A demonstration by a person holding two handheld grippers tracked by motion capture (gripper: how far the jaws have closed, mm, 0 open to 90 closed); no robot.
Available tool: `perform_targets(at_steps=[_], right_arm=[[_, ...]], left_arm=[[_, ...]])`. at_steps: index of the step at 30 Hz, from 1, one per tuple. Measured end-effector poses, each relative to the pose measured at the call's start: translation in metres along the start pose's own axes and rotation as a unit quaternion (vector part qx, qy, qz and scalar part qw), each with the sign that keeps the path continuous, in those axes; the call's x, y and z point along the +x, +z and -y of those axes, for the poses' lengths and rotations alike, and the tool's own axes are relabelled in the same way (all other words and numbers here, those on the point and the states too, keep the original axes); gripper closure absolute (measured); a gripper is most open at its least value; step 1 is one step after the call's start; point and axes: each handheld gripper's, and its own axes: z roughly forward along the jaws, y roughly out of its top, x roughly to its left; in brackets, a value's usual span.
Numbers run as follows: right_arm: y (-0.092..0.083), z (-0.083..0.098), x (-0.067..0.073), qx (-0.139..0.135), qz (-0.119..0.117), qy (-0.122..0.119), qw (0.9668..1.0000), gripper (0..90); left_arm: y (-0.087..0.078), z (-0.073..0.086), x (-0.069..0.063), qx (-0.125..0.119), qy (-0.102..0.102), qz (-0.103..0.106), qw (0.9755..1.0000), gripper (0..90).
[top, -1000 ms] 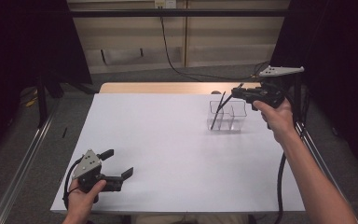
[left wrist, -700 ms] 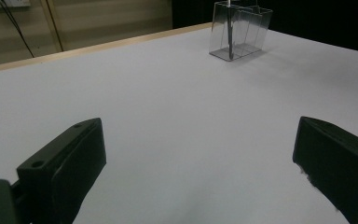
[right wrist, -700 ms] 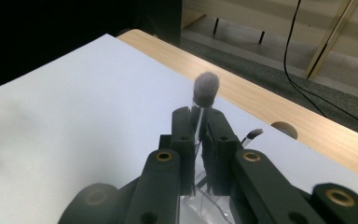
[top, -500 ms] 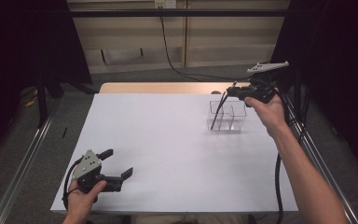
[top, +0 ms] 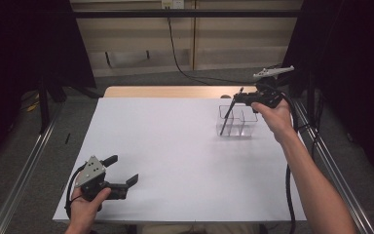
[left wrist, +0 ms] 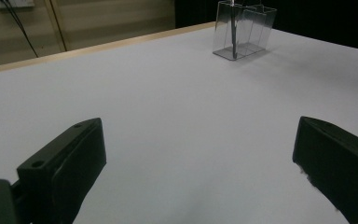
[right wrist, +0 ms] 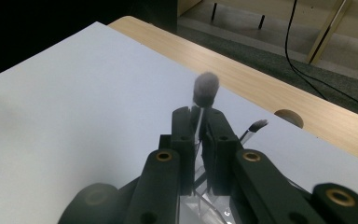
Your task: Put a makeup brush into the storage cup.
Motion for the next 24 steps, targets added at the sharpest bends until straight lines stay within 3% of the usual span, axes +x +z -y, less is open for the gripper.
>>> perform_targets(at_steps=[5,13,24], right_arm=[[0.006,0.001,-0.001,0.006,-0.001,0.002,1.0,83.7],[0.009,0.006,-0.008,0.015,0.003,0.013,0.9998,83.7],[0.021,0.012,-0.007,0.02,-0.004,0.017,0.9996,83.7]], left_arm=[[0.001,0.001,0.0,0.009,0.002,0.001,1.0,2.7],[0.002,0.001,0.0,0.008,0.003,0.002,1.0,2.7],[0.001,0.001,0.0,0.007,0.002,0.0,1.0,2.7]])
